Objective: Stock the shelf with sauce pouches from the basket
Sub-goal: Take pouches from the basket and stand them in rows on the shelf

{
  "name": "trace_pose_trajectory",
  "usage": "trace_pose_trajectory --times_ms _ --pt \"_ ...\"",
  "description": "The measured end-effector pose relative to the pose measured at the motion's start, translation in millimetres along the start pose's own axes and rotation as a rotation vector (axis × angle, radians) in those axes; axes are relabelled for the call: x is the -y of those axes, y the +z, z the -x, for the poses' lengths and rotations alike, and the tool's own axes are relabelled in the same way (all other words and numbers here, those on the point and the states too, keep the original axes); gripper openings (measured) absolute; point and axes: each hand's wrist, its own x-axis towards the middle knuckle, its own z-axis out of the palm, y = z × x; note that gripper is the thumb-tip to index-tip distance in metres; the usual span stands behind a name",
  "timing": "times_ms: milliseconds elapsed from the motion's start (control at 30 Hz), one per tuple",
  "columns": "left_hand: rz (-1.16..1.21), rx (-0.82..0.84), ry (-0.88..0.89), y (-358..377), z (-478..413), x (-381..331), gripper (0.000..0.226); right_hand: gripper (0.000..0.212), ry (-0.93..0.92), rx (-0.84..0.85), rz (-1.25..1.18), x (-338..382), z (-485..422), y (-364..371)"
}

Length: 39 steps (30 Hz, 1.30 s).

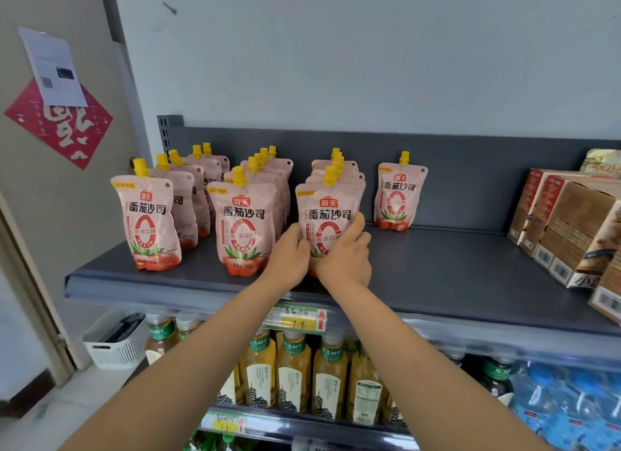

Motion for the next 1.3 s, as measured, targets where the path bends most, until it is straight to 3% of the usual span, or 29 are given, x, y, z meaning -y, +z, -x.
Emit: trace_pose_trajectory --times_ms 200,300,400,633,900,1167,1300 --pt "-0.114 -0.037 0.051 -5.2 3.5 4.9 0.024 0.119 -0.068 0.091 0.096 -12.0 6.0 -26.4" --pt "-0.105 -0.052 0.066 -11.0 9.1 3.8 0.038 0.104 -0.175 -0.013 0.398 -21.0 17.8 -50.3" --pt "-0.181 -0.08 0.072 -16.3 19.5 2.1 0.051 0.089 -0.189 -0.097 0.496 -30.4 35.1 -72.5" --pt "-0.624 -0.077 0.446 -32.1 65.4 -22.9 0.071 0.079 -0.004 -0.184 0.562 -45.9 104.9 -122.8" --pt "-0.707 0.29 0.672 15.1 163.5 -17.0 0.076 0.072 0.312 -0.077 0.553 -101.5 202.5 -145.8" --pt "-0.775 0.779 0.628 129.4 245.0 26.4 0.07 0.075 0.824 0.184 0.296 -238.1 247.3 -132.3" --pt "-0.824 0.921 0.527 196.6 255.4 49.9 0.061 0.055 1.008 0.316 0.206 -323.0 246.3 -119.8"
